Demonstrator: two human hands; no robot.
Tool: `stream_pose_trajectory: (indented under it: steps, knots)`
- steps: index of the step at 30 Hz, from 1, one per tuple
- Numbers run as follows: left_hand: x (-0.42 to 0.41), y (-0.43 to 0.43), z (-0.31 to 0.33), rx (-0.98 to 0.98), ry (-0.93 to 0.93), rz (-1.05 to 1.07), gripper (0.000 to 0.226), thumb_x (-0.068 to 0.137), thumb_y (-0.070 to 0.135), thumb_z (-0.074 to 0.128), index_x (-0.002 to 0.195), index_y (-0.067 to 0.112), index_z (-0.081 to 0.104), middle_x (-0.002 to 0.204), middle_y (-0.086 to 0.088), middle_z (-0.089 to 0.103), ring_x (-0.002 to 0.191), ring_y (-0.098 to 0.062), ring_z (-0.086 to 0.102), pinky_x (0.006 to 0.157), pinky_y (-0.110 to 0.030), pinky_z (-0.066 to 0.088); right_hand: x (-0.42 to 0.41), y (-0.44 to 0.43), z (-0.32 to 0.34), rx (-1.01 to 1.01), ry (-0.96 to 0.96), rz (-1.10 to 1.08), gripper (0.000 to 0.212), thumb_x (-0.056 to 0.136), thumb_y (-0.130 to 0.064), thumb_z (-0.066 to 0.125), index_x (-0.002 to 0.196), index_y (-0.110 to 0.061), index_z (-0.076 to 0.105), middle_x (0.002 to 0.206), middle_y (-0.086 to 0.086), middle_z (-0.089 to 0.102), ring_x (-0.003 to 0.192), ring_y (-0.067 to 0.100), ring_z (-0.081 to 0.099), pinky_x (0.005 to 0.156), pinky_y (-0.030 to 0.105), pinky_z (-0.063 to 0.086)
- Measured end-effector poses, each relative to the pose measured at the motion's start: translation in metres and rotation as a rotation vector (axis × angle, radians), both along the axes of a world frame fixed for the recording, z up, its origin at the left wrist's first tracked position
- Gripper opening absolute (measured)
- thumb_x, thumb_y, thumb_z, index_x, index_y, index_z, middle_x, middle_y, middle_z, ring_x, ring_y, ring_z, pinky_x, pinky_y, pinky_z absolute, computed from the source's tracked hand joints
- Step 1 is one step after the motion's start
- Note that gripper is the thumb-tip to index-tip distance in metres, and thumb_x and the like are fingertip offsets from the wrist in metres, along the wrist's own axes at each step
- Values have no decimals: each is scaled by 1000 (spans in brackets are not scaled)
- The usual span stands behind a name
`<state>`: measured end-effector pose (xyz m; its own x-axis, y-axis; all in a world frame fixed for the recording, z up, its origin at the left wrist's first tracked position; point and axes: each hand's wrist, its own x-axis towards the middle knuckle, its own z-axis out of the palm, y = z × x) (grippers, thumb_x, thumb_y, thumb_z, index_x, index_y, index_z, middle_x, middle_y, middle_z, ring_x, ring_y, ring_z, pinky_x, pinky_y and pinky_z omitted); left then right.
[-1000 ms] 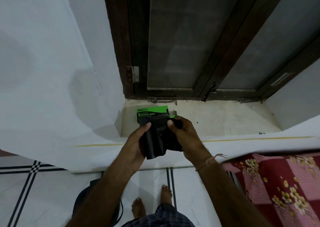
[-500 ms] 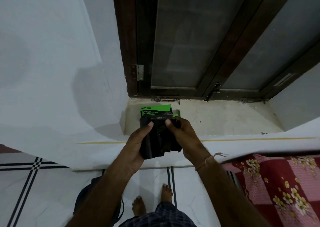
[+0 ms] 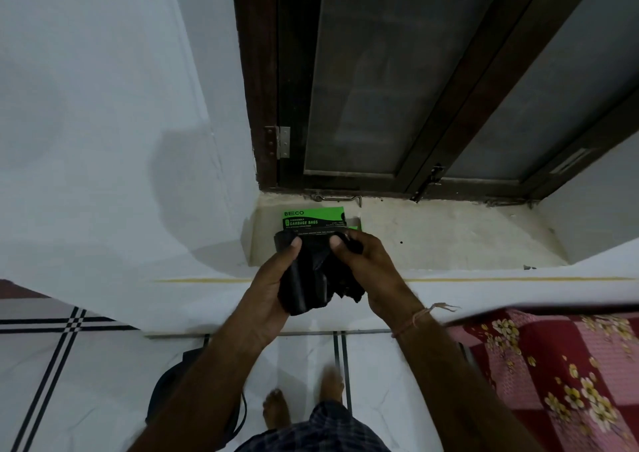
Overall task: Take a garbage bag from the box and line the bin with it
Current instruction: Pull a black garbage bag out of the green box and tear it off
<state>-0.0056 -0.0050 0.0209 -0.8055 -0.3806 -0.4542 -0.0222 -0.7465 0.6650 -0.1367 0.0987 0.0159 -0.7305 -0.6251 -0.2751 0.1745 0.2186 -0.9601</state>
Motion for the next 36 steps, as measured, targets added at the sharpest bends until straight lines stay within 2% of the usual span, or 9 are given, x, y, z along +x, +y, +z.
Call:
stream_pose_trajectory:
  steps: [4, 9, 12, 16, 23, 26, 30, 33, 36]
  knots:
    - [2, 0, 1, 58, 13, 19, 36, 106, 35, 49, 131, 16, 68, 128, -14, 73, 114, -28, 72, 87, -41, 62, -6, 5, -2, 7, 31, -44, 16, 104, -10, 58, 109, -3, 70, 106, 17, 76, 98, 33, 74, 75, 39, 63]
    - [0, 4, 2, 66, -30, -1, 41, 104, 38, 52, 135, 15, 66, 128, -14, 73, 113, -30, 72, 82, -42, 63, -2, 0, -1, 22, 8, -79, 29, 108, -9, 48, 123, 1, 70, 120, 20, 75, 116, 38, 69, 103, 47, 57]
    - [0, 5, 0, 38, -27, -9, 42, 104, 40, 52, 137, 17, 64, 130, -15, 72, 122, -33, 67, 85, -43, 61, 2, 4, 7, -39, -97, 13, 33, 105, -28, 56, 120, -4, 74, 114, 16, 79, 109, 30, 75, 93, 38, 62]
    - [-1, 5, -2, 47, -9, -2, 44, 105, 42, 50, 140, 18, 62, 134, -14, 70, 125, -32, 66, 102, -50, 53, 2, 4, 4, -21, -62, 57, 25, 97, -21, 70, 114, -3, 76, 108, 15, 80, 101, 29, 78, 89, 36, 63]
    - [0, 2, -6, 83, -21, -1, 46, 104, 43, 50, 140, 15, 62, 136, -16, 68, 122, -34, 67, 92, -47, 59, -4, 2, -6, 41, 9, -52, 18, 104, -9, 56, 110, -3, 72, 110, 17, 76, 105, 31, 72, 91, 42, 60]
    - [-1, 3, -5, 62, -42, -12, 45, 104, 45, 48, 135, 16, 65, 131, -14, 71, 113, -29, 73, 85, -40, 62, -1, -1, -4, 40, -9, -62, 26, 108, -13, 50, 112, -8, 74, 113, 16, 77, 111, 33, 71, 93, 36, 59]
    - [-4, 5, -4, 35, -22, -21, 43, 107, 41, 46, 136, 16, 64, 130, -13, 72, 113, -25, 73, 82, -33, 61, 5, 2, 5, -6, -115, 33, 33, 104, -37, 58, 111, -12, 78, 111, 19, 78, 108, 41, 73, 96, 56, 58]
    - [-4, 4, -4, 24, -14, -20, 44, 107, 41, 44, 137, 16, 64, 131, -14, 71, 117, -27, 71, 87, -36, 61, 5, 3, 2, -15, -61, 35, 26, 95, -26, 73, 106, -3, 78, 105, 23, 78, 102, 46, 73, 93, 62, 57]
    - [-4, 3, -5, 32, -11, -17, 44, 106, 44, 44, 133, 19, 67, 131, -13, 71, 119, -27, 70, 98, -42, 55, 2, 2, -3, -2, -60, 2, 26, 94, -29, 74, 96, -3, 77, 101, 34, 72, 88, 62, 67, 79, 82, 45]
